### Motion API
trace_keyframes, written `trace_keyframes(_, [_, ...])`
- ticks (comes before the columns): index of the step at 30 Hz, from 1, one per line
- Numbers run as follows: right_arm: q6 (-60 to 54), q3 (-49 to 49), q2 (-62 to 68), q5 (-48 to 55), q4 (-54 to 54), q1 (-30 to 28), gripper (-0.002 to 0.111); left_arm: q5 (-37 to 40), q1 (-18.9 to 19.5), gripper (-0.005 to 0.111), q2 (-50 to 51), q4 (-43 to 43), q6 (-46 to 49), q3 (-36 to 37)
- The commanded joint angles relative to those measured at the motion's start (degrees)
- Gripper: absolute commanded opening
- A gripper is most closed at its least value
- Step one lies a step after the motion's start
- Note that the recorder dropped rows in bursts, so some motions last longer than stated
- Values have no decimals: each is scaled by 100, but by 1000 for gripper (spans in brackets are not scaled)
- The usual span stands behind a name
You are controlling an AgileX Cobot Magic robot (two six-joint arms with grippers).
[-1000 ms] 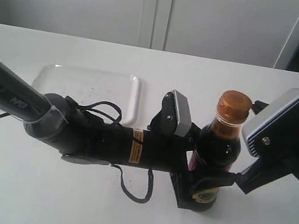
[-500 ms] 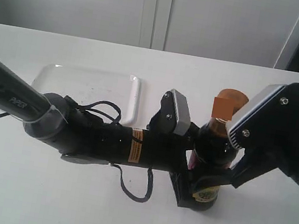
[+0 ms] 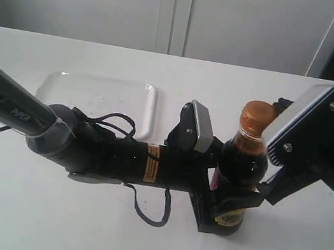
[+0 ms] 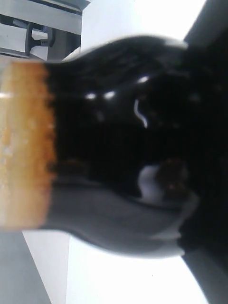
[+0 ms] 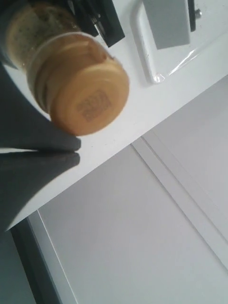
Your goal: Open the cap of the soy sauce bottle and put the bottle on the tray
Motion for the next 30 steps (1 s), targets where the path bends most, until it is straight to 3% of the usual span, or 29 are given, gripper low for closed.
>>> trace_keyframes(1, [-45,-19,-22,158,-7,139,0,134,-30,0,29,88,-44,35])
trace_keyframes(6, [-328,-19,-22,-86,416,154,0,134,-30,0,29,88,-66,35])
trace_keyframes(13, [-1709,68,291,-347,1620,154,0,134,-30,0,29,88,-93,35])
trace_keyframes(30, [-1731,-65,-85,70,1630,192,0,134,-30,0,29,88,-92,35])
